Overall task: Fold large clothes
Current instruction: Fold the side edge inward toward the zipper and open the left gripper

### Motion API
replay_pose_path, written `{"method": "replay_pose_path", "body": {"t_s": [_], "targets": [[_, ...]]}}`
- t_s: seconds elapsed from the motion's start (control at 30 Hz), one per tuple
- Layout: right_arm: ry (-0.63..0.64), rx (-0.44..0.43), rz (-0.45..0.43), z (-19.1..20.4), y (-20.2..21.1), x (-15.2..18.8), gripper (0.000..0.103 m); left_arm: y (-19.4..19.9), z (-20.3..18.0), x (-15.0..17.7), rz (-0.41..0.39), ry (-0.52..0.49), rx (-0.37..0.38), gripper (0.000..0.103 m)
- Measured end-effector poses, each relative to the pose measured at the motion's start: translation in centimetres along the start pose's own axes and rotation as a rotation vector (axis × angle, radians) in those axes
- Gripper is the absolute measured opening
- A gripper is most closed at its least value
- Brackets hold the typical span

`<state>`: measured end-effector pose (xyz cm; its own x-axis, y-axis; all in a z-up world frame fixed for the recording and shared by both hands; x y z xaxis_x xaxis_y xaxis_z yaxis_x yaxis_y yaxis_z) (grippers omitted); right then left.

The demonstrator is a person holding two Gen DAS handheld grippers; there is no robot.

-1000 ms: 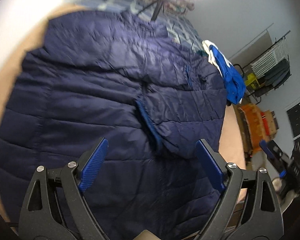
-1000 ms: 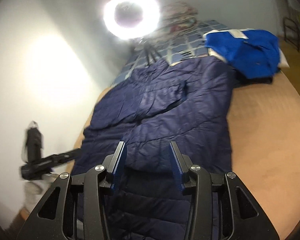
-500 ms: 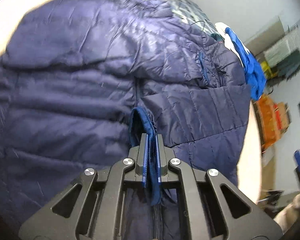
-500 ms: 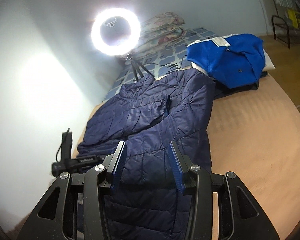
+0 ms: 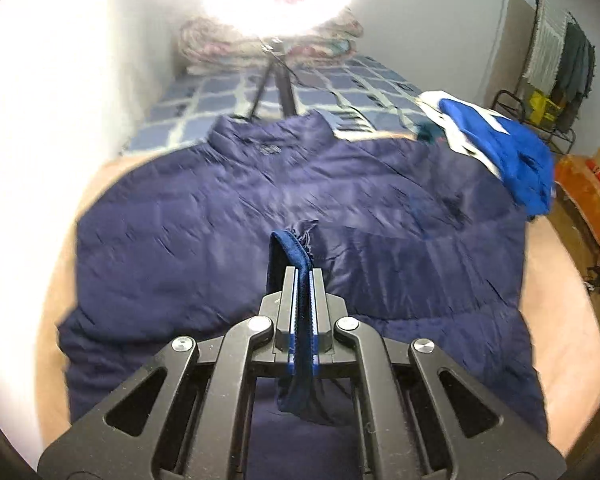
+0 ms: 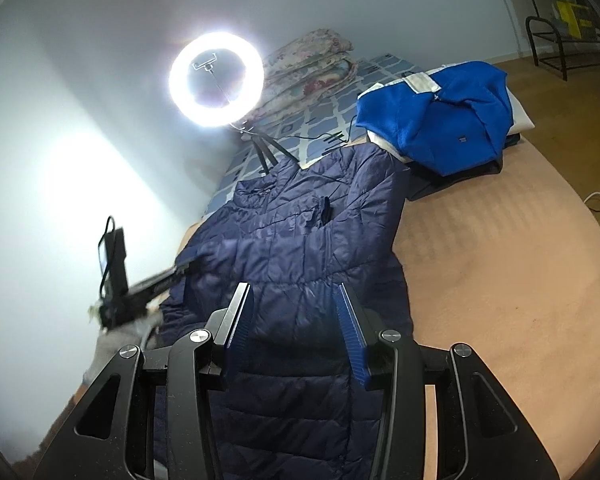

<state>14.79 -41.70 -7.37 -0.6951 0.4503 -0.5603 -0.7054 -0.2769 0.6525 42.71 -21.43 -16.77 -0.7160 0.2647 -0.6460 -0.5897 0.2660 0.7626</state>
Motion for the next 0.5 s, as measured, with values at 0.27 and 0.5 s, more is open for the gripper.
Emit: {"method": "replay_pose_path", "body": {"t_s": [0.27,0.5], "targets": [[0.018,-0.030,0.004,1.2,-0.1,-0.1,0.042,-3.9,7.7,-2.7,-0.027,0.078,-0.128,0.002],[0.029,-0.037,0.040,1.8,-1.2,0.4,0.042,-7.5,13.7,-2.7,-0.013,0.179,-0.175,0.002]]}}
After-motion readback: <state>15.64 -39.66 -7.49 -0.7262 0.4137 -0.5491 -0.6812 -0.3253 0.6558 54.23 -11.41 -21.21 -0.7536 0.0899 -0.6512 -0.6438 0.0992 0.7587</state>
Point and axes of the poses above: each gripper's, at about its wrist camera, not at the fingertips, and y roughly against the way its jaws point, z to its left, x to its underside, the point moved 8 cm from there along -y, roughly the way its jaws point, and after that the axes turned 2 degrees about z, right-handed, at the moved point
